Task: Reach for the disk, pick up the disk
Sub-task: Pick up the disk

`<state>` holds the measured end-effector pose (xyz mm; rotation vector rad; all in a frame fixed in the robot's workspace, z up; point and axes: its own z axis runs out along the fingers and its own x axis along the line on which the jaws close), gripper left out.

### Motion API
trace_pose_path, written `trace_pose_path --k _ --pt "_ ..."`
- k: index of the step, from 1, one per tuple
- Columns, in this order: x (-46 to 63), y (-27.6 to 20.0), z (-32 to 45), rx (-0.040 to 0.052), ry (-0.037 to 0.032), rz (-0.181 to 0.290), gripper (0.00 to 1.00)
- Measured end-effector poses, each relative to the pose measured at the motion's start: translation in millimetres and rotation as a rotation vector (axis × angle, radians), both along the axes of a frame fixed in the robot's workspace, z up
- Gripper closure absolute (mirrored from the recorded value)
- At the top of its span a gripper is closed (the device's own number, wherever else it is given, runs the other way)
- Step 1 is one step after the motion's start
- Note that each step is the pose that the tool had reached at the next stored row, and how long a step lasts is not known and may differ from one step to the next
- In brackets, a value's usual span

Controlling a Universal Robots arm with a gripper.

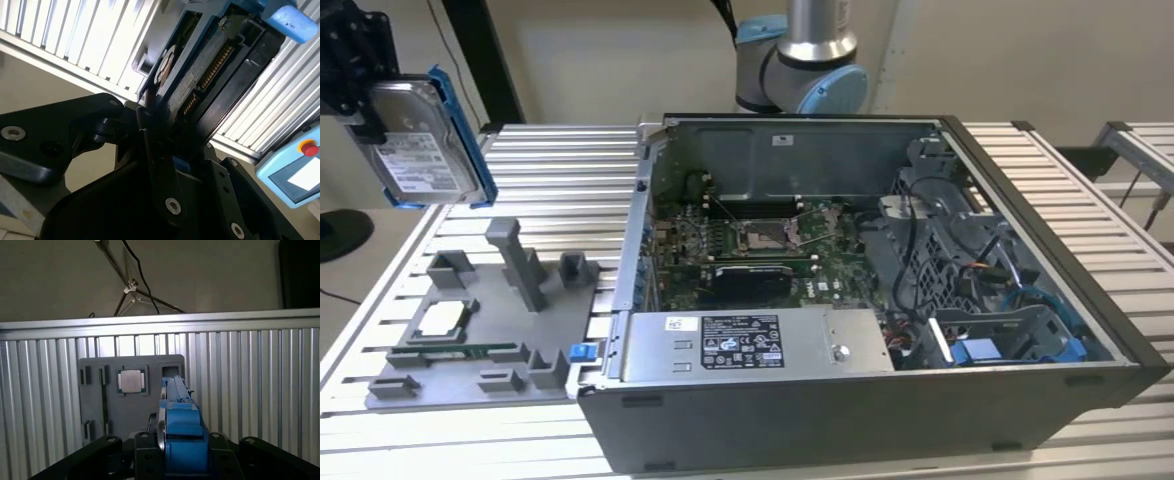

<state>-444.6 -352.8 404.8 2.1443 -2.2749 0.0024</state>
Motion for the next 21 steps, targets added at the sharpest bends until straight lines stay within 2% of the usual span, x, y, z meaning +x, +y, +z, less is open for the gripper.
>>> trace_pose_path --k 21 --pt "0.0 0.0 33.7 0.0000 -0.0001 0.000 1.00"
